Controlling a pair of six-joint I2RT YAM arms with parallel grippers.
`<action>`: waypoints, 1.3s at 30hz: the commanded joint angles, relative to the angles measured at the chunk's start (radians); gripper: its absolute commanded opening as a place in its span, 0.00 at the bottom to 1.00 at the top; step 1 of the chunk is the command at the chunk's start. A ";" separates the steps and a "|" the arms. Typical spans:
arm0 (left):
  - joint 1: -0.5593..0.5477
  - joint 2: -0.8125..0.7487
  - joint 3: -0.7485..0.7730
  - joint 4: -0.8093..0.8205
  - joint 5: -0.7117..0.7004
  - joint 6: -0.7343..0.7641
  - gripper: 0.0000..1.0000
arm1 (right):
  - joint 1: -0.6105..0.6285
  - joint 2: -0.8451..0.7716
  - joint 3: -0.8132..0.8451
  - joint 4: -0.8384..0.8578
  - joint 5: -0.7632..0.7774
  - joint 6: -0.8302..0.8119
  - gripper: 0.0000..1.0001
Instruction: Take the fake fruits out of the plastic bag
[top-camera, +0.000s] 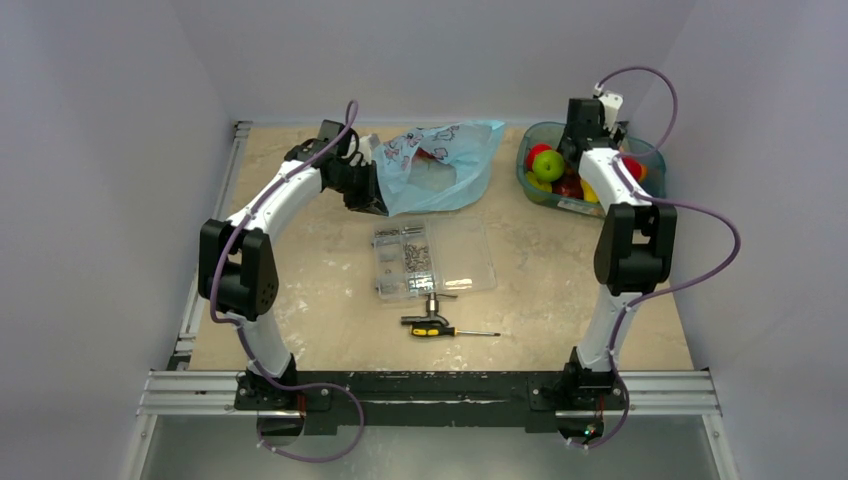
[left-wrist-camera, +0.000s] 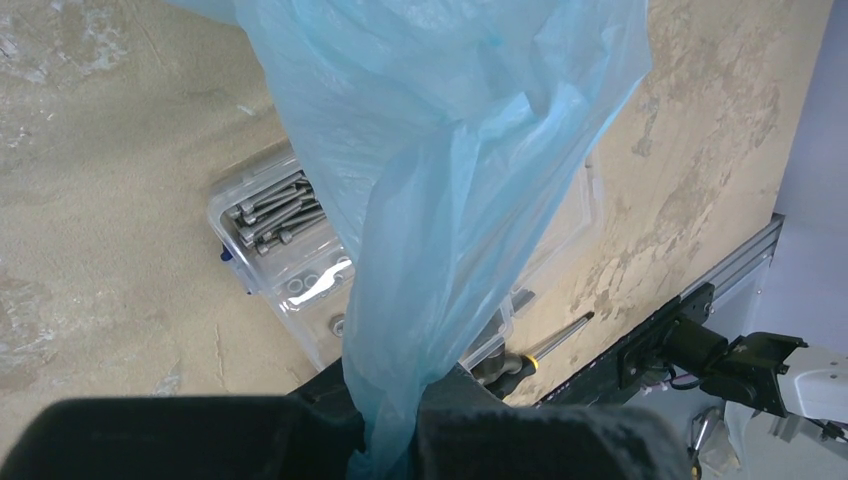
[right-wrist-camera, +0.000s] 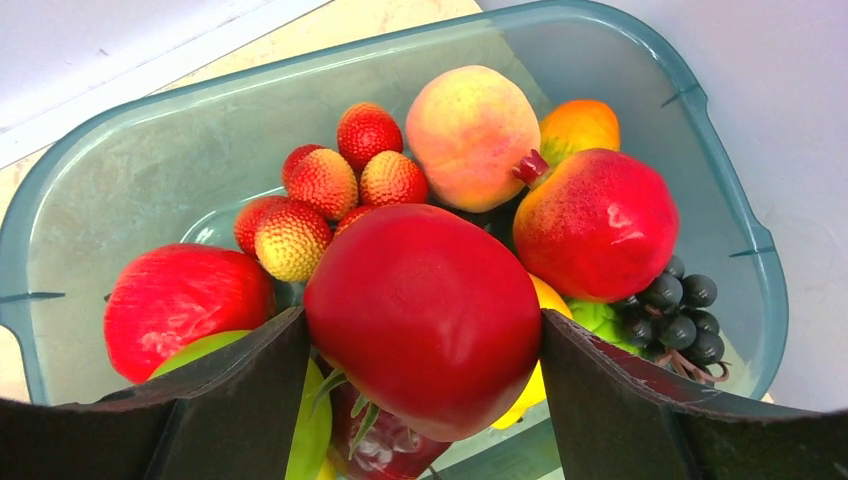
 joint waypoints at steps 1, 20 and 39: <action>0.007 -0.048 0.005 0.022 0.017 -0.004 0.00 | -0.001 0.017 0.072 -0.017 -0.027 -0.013 0.78; 0.004 -0.059 0.003 0.033 0.047 -0.018 0.00 | 0.115 -0.194 0.002 0.004 -0.020 -0.043 0.98; 0.004 -0.092 0.004 0.019 0.000 0.014 0.00 | 0.560 -0.156 -0.173 0.425 -0.462 -0.118 0.48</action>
